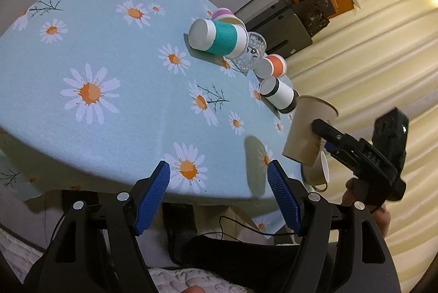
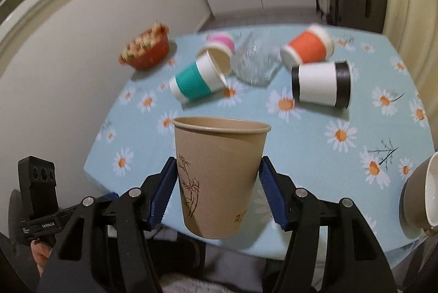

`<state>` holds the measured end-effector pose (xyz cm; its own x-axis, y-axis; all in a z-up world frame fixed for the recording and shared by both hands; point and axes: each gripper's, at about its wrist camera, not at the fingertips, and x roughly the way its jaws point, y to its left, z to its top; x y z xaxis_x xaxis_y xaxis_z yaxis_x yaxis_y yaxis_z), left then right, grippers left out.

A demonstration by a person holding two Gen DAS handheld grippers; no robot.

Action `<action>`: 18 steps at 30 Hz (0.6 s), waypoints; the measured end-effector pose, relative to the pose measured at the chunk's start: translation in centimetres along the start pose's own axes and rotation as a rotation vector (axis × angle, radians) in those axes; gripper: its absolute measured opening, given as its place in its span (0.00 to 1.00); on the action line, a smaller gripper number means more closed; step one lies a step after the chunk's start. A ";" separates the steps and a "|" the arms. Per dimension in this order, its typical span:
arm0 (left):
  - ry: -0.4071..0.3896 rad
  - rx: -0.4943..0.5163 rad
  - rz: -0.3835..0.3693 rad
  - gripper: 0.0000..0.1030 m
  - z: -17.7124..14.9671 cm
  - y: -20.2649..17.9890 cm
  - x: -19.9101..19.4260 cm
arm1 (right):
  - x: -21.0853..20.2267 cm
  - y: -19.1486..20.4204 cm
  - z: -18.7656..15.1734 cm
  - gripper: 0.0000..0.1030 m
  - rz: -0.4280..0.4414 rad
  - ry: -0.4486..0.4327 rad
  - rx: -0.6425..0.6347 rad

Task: Flip cup upright
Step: 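Carry the upright tan cup with the right gripper and lower it onto the tablecloth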

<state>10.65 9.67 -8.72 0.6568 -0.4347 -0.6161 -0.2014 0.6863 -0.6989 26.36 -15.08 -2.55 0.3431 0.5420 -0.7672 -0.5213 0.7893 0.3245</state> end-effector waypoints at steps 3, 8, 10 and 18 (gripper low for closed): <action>-0.017 -0.005 -0.002 0.70 0.1 0.1 -0.2 | -1.1 0.2 -1.2 0.60 -0.002 -0.109 -0.015; -0.025 -0.007 -0.010 0.70 0.3 0.2 -0.4 | -1.7 0.9 -3.1 0.60 -0.045 -0.249 -0.044; -0.033 -0.023 -0.024 0.70 0.3 0.5 -0.7 | -2.0 1.3 -4.1 0.60 -0.077 -0.322 -0.062; -0.051 -0.103 -0.083 0.82 0.7 1.8 -1.2 | -1.4 2.1 -6.8 0.60 -0.146 -0.473 -0.125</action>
<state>9.97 11.85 -9.02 0.7099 -0.4554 -0.5373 -0.2170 0.5844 -0.7819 19.43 -16.16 -4.54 0.7207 0.5224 -0.4556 -0.5208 0.8419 0.1416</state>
